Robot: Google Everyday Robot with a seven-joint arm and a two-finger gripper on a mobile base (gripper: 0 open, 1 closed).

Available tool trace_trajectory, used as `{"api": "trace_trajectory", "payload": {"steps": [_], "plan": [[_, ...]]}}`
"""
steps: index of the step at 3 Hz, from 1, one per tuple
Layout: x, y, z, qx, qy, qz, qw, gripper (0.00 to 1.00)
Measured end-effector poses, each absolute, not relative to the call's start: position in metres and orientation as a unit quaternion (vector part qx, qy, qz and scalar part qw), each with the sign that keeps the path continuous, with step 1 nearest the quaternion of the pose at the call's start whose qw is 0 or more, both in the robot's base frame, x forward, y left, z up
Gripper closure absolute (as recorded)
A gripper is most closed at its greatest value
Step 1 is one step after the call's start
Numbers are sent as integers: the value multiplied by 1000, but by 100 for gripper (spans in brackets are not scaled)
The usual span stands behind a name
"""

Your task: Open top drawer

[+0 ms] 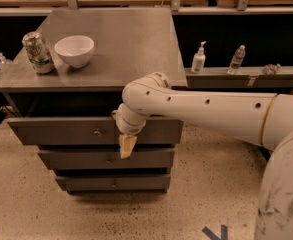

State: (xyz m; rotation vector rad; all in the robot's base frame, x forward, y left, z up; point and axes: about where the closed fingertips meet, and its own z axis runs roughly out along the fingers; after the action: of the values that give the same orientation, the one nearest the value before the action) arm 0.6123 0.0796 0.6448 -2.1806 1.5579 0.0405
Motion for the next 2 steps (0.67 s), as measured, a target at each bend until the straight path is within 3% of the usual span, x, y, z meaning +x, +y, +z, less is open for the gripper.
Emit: {"api": "trace_trajectory", "payload": {"steps": [1, 2], "plan": [[580, 69, 676, -790, 560, 15, 251, 17], [512, 65, 741, -793, 534, 12, 294, 17]]}}
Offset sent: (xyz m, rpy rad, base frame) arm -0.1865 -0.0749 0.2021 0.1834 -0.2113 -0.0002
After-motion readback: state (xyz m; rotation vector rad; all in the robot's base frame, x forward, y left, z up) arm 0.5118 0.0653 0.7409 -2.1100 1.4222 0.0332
